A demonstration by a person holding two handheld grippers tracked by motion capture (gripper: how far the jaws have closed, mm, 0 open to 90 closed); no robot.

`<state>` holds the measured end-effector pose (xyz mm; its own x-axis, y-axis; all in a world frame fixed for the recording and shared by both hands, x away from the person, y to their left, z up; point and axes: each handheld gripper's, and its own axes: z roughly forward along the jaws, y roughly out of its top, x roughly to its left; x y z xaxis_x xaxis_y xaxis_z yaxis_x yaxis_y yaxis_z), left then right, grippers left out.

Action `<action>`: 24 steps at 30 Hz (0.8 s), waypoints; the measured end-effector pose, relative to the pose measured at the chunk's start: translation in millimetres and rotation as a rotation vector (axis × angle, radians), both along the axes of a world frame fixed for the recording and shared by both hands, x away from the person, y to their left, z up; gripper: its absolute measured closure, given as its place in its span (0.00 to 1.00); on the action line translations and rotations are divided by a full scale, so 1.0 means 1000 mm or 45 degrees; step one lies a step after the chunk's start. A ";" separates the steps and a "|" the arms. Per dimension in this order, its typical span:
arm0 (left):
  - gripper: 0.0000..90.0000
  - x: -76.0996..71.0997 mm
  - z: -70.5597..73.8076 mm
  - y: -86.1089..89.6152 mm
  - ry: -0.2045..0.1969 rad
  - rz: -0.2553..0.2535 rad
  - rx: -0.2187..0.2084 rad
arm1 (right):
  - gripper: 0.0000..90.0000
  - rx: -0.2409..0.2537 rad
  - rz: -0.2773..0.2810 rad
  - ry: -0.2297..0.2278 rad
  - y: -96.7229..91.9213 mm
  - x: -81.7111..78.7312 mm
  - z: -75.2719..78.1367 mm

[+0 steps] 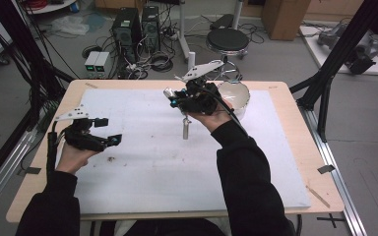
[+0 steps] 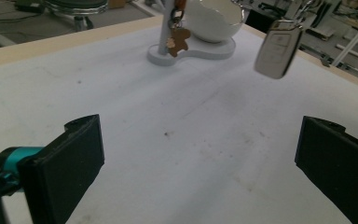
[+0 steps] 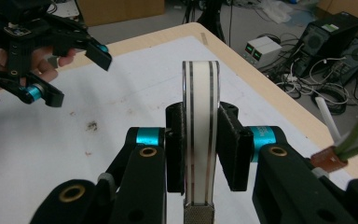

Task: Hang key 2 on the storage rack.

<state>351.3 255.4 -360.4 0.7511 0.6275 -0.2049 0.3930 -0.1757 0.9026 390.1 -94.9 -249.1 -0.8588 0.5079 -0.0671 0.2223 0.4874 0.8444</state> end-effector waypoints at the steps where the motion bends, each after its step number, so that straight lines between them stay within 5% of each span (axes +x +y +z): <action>1: 0.02 0.002 0.003 -0.004 -0.007 -0.014 -0.004 | 0.82 0.004 0.006 -0.001 0.004 0.000 0.000; 16: 0.02 0.021 0.039 -0.059 -0.067 -0.151 -0.017 | 0.82 0.048 0.089 0.007 0.034 0.000 -0.001; 24: 0.12 0.023 0.050 -0.071 -0.110 -0.191 -0.100 | 0.82 0.087 0.134 0.004 0.049 -0.002 0.000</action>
